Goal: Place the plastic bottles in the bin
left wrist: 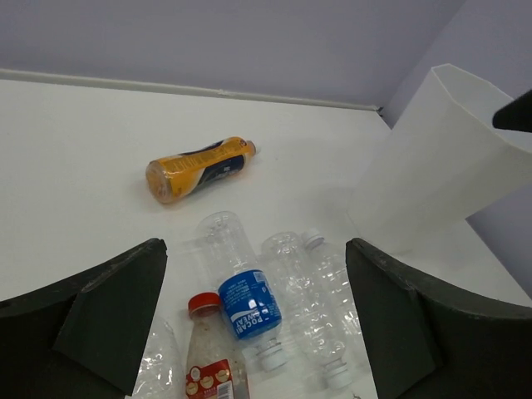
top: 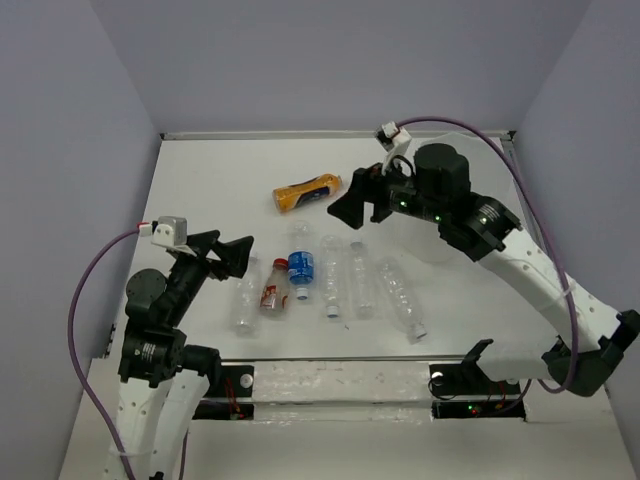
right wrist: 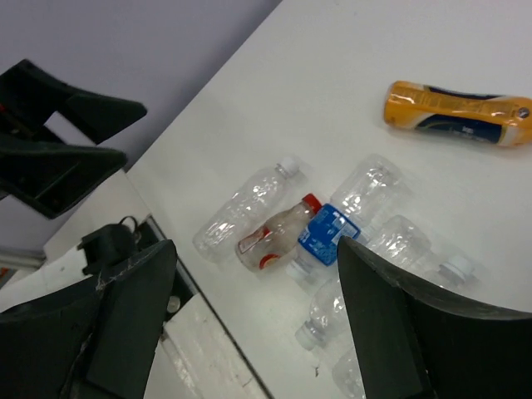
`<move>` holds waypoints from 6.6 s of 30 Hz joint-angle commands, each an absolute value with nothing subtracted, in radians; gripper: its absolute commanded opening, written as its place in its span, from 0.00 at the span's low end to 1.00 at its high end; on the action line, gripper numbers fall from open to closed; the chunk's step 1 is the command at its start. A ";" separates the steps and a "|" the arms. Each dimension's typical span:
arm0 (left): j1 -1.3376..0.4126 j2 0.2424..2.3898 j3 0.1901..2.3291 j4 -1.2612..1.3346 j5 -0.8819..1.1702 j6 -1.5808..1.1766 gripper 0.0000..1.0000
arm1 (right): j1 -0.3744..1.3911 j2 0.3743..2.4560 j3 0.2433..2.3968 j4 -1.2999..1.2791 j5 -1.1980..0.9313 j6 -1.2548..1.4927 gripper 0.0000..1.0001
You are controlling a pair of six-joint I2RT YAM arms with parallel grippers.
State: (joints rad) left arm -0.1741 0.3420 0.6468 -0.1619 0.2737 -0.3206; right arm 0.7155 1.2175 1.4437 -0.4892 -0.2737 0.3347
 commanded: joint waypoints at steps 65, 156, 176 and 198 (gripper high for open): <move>-0.411 0.327 0.646 -0.163 0.181 -0.336 0.99 | 0.638 2.358 2.132 0.015 0.525 0.976 0.34; -0.327 1.418 0.948 -0.679 -0.158 -0.468 0.53 | 0.420 0.899 1.272 -0.166 0.232 0.141 0.98; -0.699 1.371 1.704 -0.153 0.006 -0.577 0.52 | 0.420 0.660 1.327 -0.193 0.183 0.239 0.97; -0.977 2.273 2.503 0.426 0.011 -0.477 0.76 | 0.420 0.518 1.272 -0.273 0.112 0.245 0.96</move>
